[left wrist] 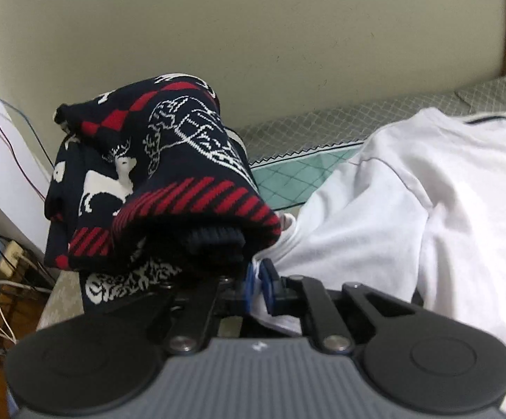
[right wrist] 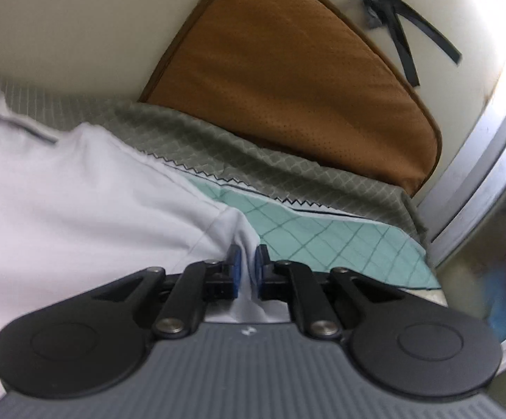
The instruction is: Fold small clothes
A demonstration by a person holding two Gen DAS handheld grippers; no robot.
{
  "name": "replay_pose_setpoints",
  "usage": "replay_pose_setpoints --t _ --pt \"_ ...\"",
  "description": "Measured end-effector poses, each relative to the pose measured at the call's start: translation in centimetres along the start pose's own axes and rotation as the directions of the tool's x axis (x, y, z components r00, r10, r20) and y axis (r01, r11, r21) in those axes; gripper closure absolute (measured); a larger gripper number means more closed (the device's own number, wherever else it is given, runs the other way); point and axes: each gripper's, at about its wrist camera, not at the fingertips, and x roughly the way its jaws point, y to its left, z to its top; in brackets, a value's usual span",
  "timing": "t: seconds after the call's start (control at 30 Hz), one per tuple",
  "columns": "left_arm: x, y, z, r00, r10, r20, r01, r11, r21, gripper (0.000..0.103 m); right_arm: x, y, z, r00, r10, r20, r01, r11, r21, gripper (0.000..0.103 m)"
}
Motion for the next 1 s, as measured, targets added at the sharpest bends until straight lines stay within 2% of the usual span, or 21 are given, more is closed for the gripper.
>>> replay_pose_setpoints --t 0.03,0.07,0.13,0.17,0.27,0.37,0.43,0.57,0.7,0.77,0.83,0.9,1.0 --pt "-0.2 -0.1 -0.2 1.000 0.009 -0.004 -0.009 1.000 0.011 0.091 -0.9 0.0 0.0 1.000 -0.001 0.014 0.001 1.000 -0.006 0.076" --pt "-0.6 -0.2 -0.5 1.000 0.006 -0.009 -0.006 1.000 0.020 0.091 -2.0 -0.3 0.0 0.999 0.033 0.030 -0.033 0.999 0.019 0.066" --pt "-1.8 -0.1 -1.0 1.000 -0.024 0.003 0.024 0.999 0.026 0.091 -5.0 -1.6 -0.2 0.986 0.145 0.081 -0.153 0.982 0.110 0.064" --pt "-2.7 0.0 -1.5 0.999 -0.032 0.015 0.031 0.999 0.027 0.091 -6.6 -2.4 -0.5 0.973 0.209 0.102 -0.223 0.963 0.150 0.063" --pt "-6.5 1.6 -3.2 0.994 -0.088 0.061 0.089 0.996 -0.005 0.086 -11.3 -4.2 -2.7 0.905 0.391 0.166 -0.421 0.881 0.217 0.060" --pt "-9.7 3.1 -5.5 0.981 -0.171 0.090 0.176 0.983 -0.050 0.074 -15.6 -5.4 -6.3 0.843 0.505 0.187 -0.538 0.809 0.239 0.060" --pt "-11.7 3.8 -7.4 0.970 -0.226 0.089 0.233 0.970 -0.074 0.068 -18.0 -5.5 -9.1 0.803 0.571 0.174 -0.596 0.760 0.257 0.060" --pt "-14.3 5.3 -11.4 0.947 -0.316 0.062 0.322 0.938 -0.127 0.064 -21.0 -5.1 -13.7 0.717 0.684 0.132 -0.685 0.659 0.310 0.060" --pt "-16.2 5.9 -15.5 0.917 -0.397 0.029 0.396 0.900 -0.181 0.060 -23.5 -4.4 -15.8 0.637 0.757 0.143 -0.752 0.570 0.331 0.060" --pt "-17.2 5.7 -17.2 0.906 -0.422 0.018 0.418 0.889 -0.186 0.060 -24.4 -4.1 -16.2 0.595 0.790 0.147 -0.784 0.531 0.322 0.052" --pt "-18.2 5.7 -18.5 0.892 -0.452 0.018 0.447 0.875 -0.183 0.057 -25.5 -3.4 -16.3 0.573 0.806 0.147 -0.806 0.521 0.282 0.045" --pt "-19.1 5.6 -19.6 0.876 -0.481 0.024 0.477 0.860 -0.178 0.052 -26.1 -2.5 -16.5 0.562 0.816 0.134 -0.815 0.520 0.254 0.044" --pt "-20.2 5.2 -21.2 0.858 -0.512 0.026 0.509 0.845 -0.164 0.046 -25.8 -0.9 -16.9 0.586 0.804 0.103 -0.800 0.553 0.232 0.044"
